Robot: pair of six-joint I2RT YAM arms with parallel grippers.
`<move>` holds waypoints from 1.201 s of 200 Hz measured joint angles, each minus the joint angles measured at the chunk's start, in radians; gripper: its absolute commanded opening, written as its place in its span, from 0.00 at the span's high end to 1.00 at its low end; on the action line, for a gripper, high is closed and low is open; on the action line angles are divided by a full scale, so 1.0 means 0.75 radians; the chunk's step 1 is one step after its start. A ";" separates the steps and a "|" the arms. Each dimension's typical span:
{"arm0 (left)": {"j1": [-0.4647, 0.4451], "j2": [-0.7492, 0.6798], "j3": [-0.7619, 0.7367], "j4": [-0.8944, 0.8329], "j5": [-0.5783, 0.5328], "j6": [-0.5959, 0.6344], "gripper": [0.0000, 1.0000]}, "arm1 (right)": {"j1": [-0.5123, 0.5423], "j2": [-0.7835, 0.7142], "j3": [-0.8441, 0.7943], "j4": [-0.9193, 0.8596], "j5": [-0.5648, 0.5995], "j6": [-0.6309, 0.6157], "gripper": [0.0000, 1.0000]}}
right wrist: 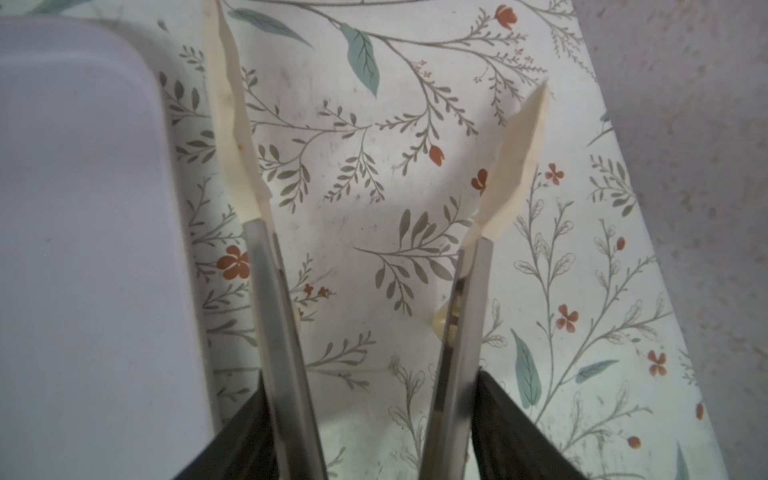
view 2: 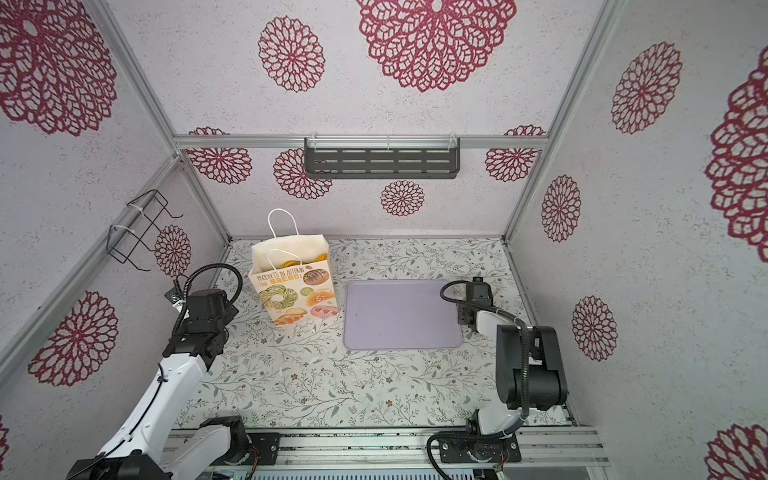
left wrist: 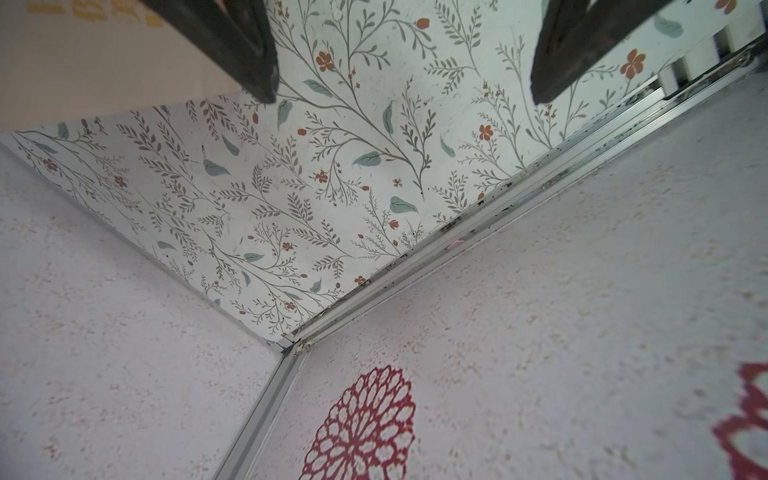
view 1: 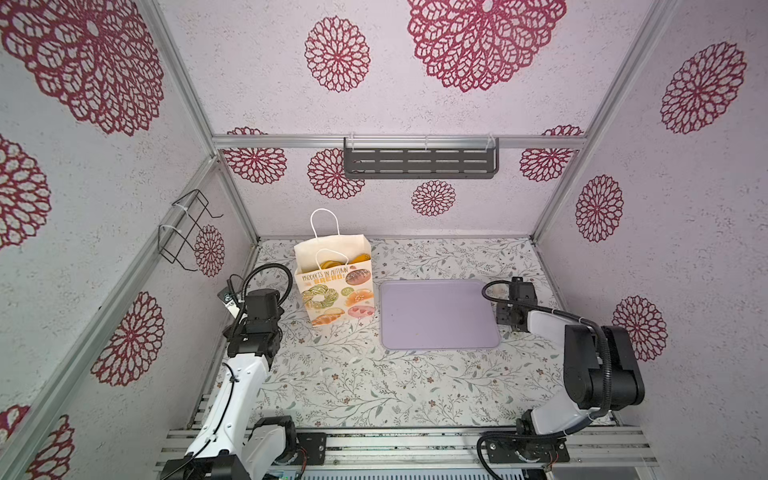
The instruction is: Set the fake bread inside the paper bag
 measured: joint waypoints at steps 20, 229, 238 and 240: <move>0.000 0.000 0.000 -0.006 -0.005 -0.009 0.03 | -0.009 -0.016 -0.011 0.001 -0.018 0.010 0.24; 0.001 -0.045 -0.319 0.422 -0.001 0.131 0.03 | -0.051 -0.520 -0.342 0.231 -0.080 0.160 0.01; 0.002 -0.034 -0.335 0.483 -0.002 0.157 0.03 | -0.051 -0.546 -0.387 0.272 -0.080 0.171 0.01; 0.002 -0.030 -0.338 0.500 -0.003 0.163 0.03 | -0.051 -0.553 -0.399 0.284 -0.079 0.174 0.01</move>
